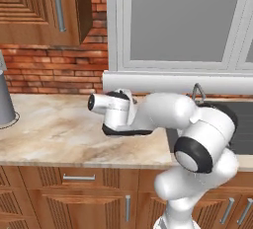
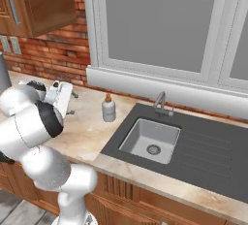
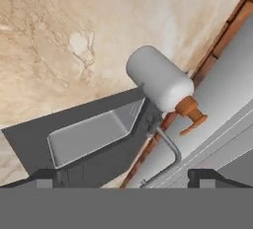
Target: Restock the sink supplies by placing the sponge and soap dispenser on the counter and next to the sink. Make sure the soap dispenser is upright.
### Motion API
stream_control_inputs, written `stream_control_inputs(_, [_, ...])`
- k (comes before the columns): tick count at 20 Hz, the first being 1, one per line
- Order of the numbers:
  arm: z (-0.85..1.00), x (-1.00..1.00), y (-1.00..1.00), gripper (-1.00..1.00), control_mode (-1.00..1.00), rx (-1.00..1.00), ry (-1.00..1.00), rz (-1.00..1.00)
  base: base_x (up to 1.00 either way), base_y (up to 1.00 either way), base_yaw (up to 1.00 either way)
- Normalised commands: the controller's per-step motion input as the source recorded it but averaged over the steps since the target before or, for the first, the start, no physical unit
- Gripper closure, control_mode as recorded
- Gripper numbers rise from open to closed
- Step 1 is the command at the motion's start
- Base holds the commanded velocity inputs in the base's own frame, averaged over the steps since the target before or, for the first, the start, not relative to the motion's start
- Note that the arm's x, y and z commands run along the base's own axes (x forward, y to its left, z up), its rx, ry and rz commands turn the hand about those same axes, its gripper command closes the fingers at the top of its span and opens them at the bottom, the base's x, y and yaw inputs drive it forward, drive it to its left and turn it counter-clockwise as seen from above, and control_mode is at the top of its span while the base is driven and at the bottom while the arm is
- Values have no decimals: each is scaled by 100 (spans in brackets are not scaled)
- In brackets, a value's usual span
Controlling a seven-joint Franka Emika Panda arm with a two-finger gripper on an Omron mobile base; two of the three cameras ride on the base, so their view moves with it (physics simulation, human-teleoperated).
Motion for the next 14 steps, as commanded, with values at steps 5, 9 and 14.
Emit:
stream_control_inputs(5, [0,-100,0,-100,-100,44,-33,-13,0,0,0])
stream_control_inputs(9, [0,-100,0,-100,-100,50,-30,-13,0,0,0])
stream_control_inputs(14, [0,-100,-1,-100,-100,58,-26,-14,0,0,0])
